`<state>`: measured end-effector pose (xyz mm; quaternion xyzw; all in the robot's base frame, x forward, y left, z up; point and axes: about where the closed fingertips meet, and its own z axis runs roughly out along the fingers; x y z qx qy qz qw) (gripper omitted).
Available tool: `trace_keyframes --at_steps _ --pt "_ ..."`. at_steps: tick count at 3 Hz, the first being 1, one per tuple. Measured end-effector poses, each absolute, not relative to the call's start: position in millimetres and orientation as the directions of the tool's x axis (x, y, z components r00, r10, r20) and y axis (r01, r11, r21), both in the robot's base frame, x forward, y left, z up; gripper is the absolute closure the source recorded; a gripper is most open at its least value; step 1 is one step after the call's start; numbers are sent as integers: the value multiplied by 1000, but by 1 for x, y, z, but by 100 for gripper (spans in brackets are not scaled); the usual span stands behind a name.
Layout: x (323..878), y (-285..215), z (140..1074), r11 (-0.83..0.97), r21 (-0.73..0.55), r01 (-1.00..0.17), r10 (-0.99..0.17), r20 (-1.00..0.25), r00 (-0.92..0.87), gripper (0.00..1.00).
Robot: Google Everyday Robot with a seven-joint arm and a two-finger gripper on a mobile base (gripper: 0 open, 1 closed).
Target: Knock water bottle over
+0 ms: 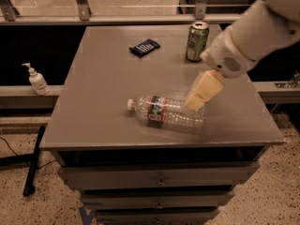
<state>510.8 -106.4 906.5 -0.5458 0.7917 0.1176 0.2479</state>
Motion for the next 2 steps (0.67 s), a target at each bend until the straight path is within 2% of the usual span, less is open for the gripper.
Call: trace_keyframes --at_steps 2 --pt "506 -184 909 546 -161 -822 -589 -772 -240 0"
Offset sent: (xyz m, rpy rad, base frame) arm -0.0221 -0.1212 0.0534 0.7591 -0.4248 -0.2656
